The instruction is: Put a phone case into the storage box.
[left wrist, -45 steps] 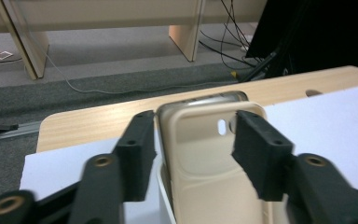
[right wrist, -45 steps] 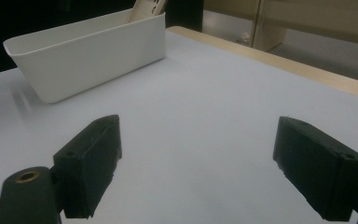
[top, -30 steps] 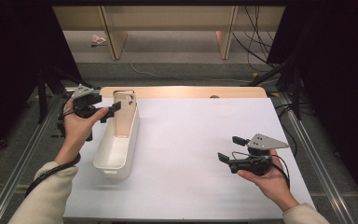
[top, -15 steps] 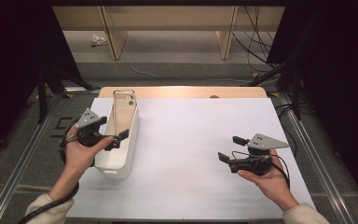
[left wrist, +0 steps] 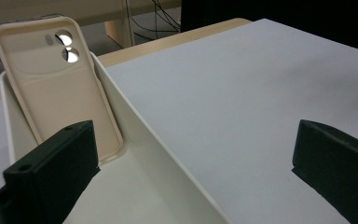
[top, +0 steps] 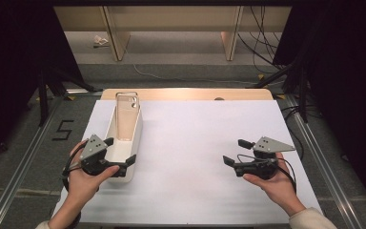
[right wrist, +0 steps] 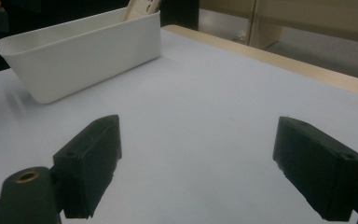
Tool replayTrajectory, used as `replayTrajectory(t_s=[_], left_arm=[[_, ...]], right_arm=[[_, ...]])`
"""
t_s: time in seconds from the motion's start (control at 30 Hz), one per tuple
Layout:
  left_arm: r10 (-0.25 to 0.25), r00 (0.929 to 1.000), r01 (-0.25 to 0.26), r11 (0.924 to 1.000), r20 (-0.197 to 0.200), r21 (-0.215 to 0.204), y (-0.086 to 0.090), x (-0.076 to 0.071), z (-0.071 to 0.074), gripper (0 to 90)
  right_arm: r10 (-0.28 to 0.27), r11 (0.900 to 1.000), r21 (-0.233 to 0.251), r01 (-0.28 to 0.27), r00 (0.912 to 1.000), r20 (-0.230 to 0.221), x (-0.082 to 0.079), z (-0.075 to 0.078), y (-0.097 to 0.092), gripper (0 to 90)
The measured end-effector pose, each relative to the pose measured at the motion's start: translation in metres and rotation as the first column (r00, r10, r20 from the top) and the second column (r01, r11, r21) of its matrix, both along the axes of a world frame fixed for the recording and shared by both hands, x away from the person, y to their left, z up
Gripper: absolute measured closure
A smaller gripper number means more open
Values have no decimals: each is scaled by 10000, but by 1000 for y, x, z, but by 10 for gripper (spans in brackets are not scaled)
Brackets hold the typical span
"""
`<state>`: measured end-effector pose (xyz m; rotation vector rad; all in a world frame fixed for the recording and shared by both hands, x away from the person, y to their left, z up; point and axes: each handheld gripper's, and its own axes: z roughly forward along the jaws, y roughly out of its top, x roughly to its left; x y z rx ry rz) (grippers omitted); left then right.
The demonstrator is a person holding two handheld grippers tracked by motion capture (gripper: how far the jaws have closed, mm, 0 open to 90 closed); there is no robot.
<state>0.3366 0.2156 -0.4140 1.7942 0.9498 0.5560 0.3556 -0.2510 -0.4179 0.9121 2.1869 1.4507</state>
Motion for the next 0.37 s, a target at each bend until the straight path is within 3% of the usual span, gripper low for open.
replayTrajectory(t_s=[0.37], left_arm=[[-187, 9998, 190, 9989, -77, 435, -5, -8, -11, 0]], right_arm=[[-20, 10000, 24, 20, 10000, 21, 0, -1, 0, 163]])
